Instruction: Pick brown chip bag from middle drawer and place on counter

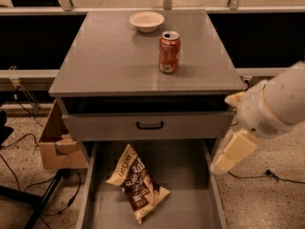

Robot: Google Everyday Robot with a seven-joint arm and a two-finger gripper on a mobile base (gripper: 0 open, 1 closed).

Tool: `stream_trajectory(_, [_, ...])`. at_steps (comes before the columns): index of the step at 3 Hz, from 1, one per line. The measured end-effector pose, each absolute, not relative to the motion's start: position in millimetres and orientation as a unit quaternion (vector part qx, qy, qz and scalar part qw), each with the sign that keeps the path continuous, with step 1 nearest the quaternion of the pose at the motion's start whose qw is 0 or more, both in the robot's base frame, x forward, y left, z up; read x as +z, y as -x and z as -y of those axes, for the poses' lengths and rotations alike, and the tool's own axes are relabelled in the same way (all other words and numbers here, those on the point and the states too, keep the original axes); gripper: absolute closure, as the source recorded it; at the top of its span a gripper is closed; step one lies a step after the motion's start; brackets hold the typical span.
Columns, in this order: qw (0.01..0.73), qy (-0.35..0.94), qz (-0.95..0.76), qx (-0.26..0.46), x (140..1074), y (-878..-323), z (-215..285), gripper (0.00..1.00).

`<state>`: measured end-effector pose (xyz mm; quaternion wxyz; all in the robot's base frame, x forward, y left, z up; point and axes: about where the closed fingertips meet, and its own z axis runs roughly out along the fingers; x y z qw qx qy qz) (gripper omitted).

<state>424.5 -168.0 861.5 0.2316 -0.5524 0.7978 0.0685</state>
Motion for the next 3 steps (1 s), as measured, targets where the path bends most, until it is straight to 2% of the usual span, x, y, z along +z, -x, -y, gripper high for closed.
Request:
stream_trajectory(2, [0.276, 0.464, -0.826, 0.162, 737.5, -393.3, 131.1, 0.00])
stream_trajectory(3, [0.305, 0.447, -0.829, 0.142, 738.7, -409.2, 133.3, 0.00])
